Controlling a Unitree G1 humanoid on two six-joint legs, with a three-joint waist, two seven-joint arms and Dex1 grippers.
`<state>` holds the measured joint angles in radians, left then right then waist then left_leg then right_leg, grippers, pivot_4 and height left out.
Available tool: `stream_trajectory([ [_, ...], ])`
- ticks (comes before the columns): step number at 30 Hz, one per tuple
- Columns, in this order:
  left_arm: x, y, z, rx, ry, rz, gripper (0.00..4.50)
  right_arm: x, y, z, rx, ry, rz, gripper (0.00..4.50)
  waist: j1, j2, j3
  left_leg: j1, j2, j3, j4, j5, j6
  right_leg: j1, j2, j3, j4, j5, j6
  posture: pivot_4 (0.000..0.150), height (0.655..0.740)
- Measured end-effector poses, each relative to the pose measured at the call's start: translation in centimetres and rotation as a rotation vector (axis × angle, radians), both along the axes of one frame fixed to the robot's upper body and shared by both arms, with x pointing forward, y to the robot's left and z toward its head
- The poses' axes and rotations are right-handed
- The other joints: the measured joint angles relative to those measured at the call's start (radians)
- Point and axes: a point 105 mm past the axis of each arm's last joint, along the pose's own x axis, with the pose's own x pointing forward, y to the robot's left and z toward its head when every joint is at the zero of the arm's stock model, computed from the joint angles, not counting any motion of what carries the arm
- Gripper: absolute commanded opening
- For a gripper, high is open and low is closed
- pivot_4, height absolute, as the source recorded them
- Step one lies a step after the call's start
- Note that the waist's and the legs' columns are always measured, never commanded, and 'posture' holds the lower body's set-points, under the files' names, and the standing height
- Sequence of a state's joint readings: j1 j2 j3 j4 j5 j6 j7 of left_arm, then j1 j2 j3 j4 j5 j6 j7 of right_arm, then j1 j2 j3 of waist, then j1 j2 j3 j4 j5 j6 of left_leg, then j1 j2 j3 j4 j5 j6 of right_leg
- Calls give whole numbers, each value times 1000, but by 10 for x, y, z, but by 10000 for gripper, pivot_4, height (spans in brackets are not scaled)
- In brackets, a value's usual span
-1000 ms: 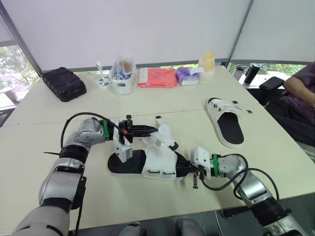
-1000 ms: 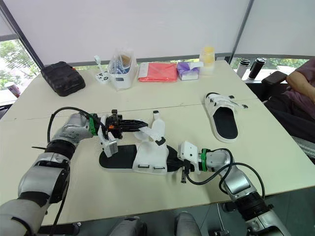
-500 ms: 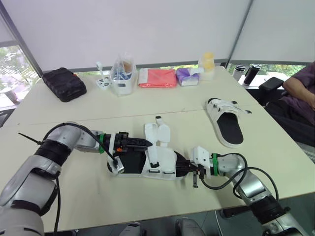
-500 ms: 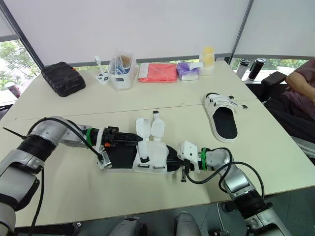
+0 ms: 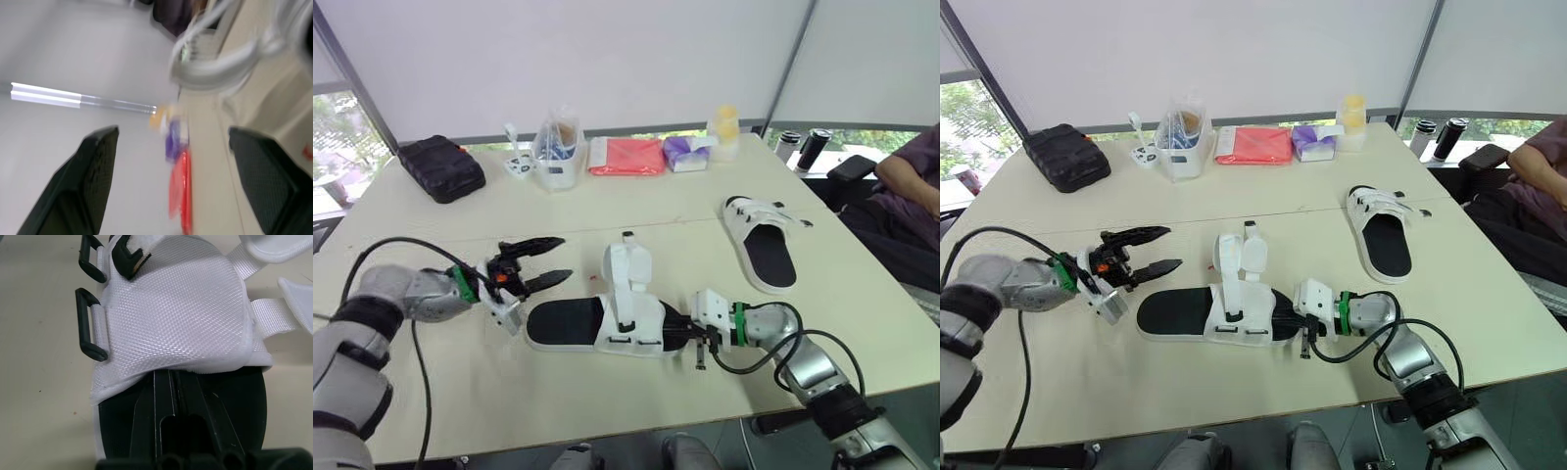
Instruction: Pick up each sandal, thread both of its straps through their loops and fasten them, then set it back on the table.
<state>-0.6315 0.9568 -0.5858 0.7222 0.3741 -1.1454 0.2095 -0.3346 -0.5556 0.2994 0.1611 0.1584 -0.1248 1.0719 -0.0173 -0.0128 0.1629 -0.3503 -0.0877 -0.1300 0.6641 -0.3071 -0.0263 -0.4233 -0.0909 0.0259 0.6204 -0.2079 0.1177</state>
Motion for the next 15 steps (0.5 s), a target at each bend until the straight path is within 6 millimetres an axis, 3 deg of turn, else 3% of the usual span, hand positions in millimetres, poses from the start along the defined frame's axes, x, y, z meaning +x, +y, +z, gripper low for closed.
stream_trajectory([
  [3,16,6,-12,-255,341,194,36781,1,-2,0,-2,-1,0,0,4,-1,0,-1,1,-3,1,0,0,0,1,0,-1,0,0,1500,7400],
  [5,32,8,2,-459,490,259,36781,3,-2,-1,-1,2,-3,0,6,-3,-1,-1,1,-5,2,0,0,1,3,-1,0,0,-1,1500,7400],
  [10,63,13,47,-951,679,291,36781,1,1,-5,2,20,2,0,4,-1,-3,12,1,-5,-2,0,0,14,4,-1,-4,-1,0,1500,7400],
  [13,66,9,49,-1128,866,239,36781,1,3,-5,4,20,10,0,-4,-2,-3,12,1,-5,-2,0,0,15,4,-1,-5,-4,3,1500,7400],
  [15,54,2,47,-1169,1036,137,36781,1,4,-5,3,18,16,0,-9,-2,-3,12,1,-5,-2,0,0,14,4,-1,-4,-3,1,1500,7400],
])
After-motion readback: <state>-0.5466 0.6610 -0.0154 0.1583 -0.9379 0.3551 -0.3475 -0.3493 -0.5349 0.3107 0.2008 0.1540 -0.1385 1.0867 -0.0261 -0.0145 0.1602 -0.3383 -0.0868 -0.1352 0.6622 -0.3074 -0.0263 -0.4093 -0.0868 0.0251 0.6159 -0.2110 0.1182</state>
